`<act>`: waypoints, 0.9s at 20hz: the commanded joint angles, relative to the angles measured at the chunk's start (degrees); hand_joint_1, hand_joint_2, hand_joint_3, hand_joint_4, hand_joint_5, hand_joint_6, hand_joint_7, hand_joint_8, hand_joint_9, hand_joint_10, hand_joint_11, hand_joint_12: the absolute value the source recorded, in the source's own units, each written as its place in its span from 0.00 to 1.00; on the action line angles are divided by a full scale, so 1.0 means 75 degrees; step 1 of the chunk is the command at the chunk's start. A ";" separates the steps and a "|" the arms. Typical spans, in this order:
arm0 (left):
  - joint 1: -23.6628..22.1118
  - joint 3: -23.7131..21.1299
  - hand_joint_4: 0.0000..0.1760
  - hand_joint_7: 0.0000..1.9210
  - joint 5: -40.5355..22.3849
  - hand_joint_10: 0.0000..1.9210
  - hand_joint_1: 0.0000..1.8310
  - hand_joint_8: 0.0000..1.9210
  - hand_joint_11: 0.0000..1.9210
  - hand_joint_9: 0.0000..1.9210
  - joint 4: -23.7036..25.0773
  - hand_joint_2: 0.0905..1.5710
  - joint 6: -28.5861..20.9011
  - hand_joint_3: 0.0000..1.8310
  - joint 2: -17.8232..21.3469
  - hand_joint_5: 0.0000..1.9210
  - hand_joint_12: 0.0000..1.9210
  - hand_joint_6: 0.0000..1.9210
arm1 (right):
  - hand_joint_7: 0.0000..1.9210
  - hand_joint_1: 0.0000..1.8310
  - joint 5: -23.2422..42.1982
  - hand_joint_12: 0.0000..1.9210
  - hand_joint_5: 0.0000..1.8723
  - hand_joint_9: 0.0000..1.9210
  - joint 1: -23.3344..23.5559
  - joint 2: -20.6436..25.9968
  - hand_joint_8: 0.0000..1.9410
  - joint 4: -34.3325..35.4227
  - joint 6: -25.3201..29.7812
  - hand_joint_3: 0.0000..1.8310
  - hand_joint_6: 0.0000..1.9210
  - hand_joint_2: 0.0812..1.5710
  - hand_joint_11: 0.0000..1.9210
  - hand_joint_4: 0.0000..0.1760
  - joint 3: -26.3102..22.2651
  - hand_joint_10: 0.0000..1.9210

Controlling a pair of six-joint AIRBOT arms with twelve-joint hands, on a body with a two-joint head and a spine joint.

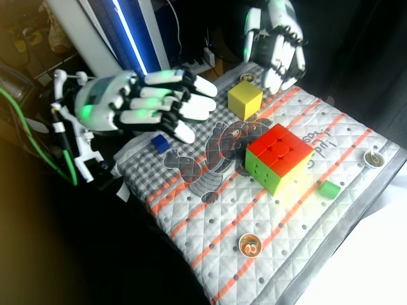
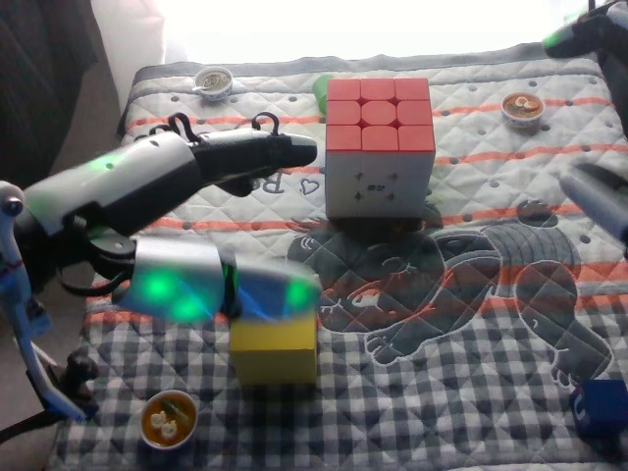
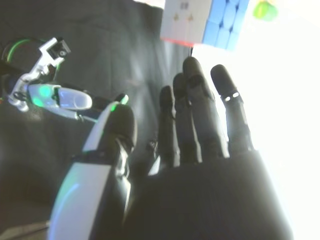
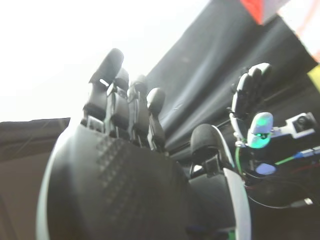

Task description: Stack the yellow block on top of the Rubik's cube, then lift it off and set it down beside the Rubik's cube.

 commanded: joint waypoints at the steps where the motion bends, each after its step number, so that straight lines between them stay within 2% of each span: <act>1: -0.0072 -0.0028 0.00 0.06 0.0831 0.07 0.36 0.00 0.00 0.06 0.0199 0.45 -0.0063 0.02 -0.0022 0.14 0.57 0.02 | 0.15 0.43 0.0940 0.79 0.10 0.04 0.0034 0.0005 0.33 -0.0021 0.0016 0.21 0.49 0.53 0.00 0.00 0.0003 0.53; 3: -0.0030 -0.0052 0.00 0.14 0.0864 0.05 0.37 0.00 0.00 0.13 0.0199 0.50 -0.0064 0.01 -0.0015 0.08 0.57 0.00 | 0.16 0.43 0.0940 0.82 0.11 0.06 0.0032 0.0004 0.36 -0.0021 0.0016 0.19 0.51 0.53 0.00 0.00 0.0003 0.55; 4: -0.0003 -0.0068 0.00 0.15 0.0918 0.04 0.37 0.00 0.00 0.14 0.0199 0.52 -0.0067 0.01 -0.0002 0.08 0.54 0.00 | 0.16 0.42 0.0940 0.83 0.12 0.07 0.0022 0.0004 0.37 -0.0018 0.0017 0.18 0.51 0.55 0.00 0.00 0.0003 0.56; 5: 0.0013 -0.0078 0.00 0.11 0.0954 0.03 0.37 0.00 0.00 0.12 0.0199 0.53 -0.0071 0.01 0.0004 0.10 0.54 0.01 | 0.16 0.42 0.0940 0.83 0.12 0.07 0.0018 0.0004 0.35 -0.0017 0.0017 0.17 0.50 0.55 0.00 0.00 0.0004 0.54; 6: 0.0014 -0.0081 0.00 0.09 0.0954 0.02 0.37 0.00 0.00 0.11 0.0199 0.52 -0.0072 0.01 -0.0002 0.10 0.59 0.01 | 0.17 0.43 0.0940 0.83 0.13 0.08 0.0016 0.0004 0.35 -0.0015 0.0017 0.16 0.50 0.55 0.00 0.00 0.0006 0.54; 8: -0.0064 -0.0051 0.00 0.10 0.0667 0.02 0.40 0.01 0.00 0.11 0.0199 0.49 -0.0064 0.00 -0.0051 0.13 0.68 0.01 | 0.19 0.44 0.0940 0.82 0.14 0.11 0.0016 -0.0018 0.34 -0.0003 0.0017 0.12 0.50 0.56 0.00 0.00 0.0025 0.51; 9: -0.0106 -0.0014 0.14 0.10 0.0456 0.02 0.42 0.00 0.00 0.11 0.0199 0.49 -0.0058 0.00 -0.0109 0.14 0.67 0.01 | 0.20 0.43 0.0940 0.83 0.15 0.12 0.0017 -0.0026 0.33 0.0007 0.0017 0.10 0.49 0.58 0.00 0.00 0.0037 0.51; 10: -0.0123 0.0024 0.19 0.12 0.0225 0.02 0.41 0.01 0.00 0.11 0.0199 0.49 -0.0048 0.00 -0.0179 0.15 0.67 0.01 | 0.21 0.43 0.0932 0.86 0.16 0.13 0.0017 -0.0026 0.33 0.0014 0.0017 0.09 0.50 0.60 0.00 0.00 0.0048 0.52; 11: -0.0119 0.0046 0.53 0.11 0.0069 0.02 0.42 0.01 0.00 0.11 0.0199 0.48 -0.0041 0.00 -0.0224 0.14 0.63 0.01 | 0.22 0.43 0.0915 0.87 0.17 0.13 0.0018 -0.0031 0.32 0.0017 0.0021 0.08 0.49 0.61 0.00 0.00 0.0058 0.51; 12: -0.0104 0.0087 0.60 0.11 -0.0182 0.02 0.42 0.00 0.00 0.11 0.0199 0.48 -0.0033 0.00 -0.0283 0.14 0.62 0.01 | 0.22 0.43 0.0879 0.87 0.17 0.13 0.0024 -0.0037 0.32 0.0018 0.0071 0.08 0.49 0.61 0.00 0.00 0.0083 0.51; 13: -0.0100 0.0113 0.54 0.09 -0.0331 0.01 0.44 0.00 0.00 0.09 0.0199 0.47 -0.0030 0.00 -0.0313 0.13 0.54 0.00 | 0.24 0.44 0.0868 0.86 0.19 0.15 0.0024 -0.0040 0.33 0.0017 0.0118 0.07 0.50 0.62 0.01 0.00 0.0098 0.52; 14: -0.0095 0.0144 0.63 0.07 -0.0511 0.01 0.41 0.00 0.00 0.06 0.0199 0.48 -0.0025 0.00 -0.0342 0.13 0.45 0.00 | 0.24 0.44 0.0858 0.85 0.20 0.15 0.0024 -0.0041 0.31 0.0016 0.0171 0.06 0.49 0.61 0.00 0.00 0.0119 0.49; 15: -0.0096 0.0163 0.81 0.05 -0.0716 0.00 0.40 0.00 0.00 0.04 0.0199 0.48 0.0011 0.00 -0.0359 0.11 0.41 0.00 | 0.24 0.44 0.0848 0.85 0.21 0.14 0.0022 -0.0043 0.31 0.0015 0.0202 0.06 0.50 0.62 0.00 0.00 0.0136 0.49; 16: -0.0099 0.0164 0.92 0.05 -0.0923 0.00 0.39 0.00 0.00 0.03 0.0199 0.49 0.0160 0.00 -0.0365 0.11 0.40 0.00 | 0.26 0.46 0.0835 0.86 0.23 0.14 0.0022 -0.0043 0.31 0.0013 0.0209 0.05 0.51 0.62 0.00 0.00 0.0149 0.51; 17: -0.0108 0.0171 0.98 0.03 -0.1065 0.00 0.38 0.00 0.00 0.02 0.0199 0.50 0.0281 0.00 -0.0374 0.10 0.33 0.00 | 0.26 0.47 0.0824 0.88 0.23 0.15 0.0023 -0.0043 0.34 0.0011 0.0219 0.05 0.53 0.64 0.00 0.00 0.0155 0.54; 18: -0.0149 0.0195 1.00 0.03 -0.1282 0.00 0.39 0.00 0.00 0.02 0.0199 0.50 0.0420 0.00 -0.0390 0.10 0.34 0.00 | 0.28 0.45 0.0818 0.88 0.24 0.18 0.0023 -0.0043 0.37 0.0009 0.0248 0.05 0.53 0.65 0.02 0.00 0.0168 0.55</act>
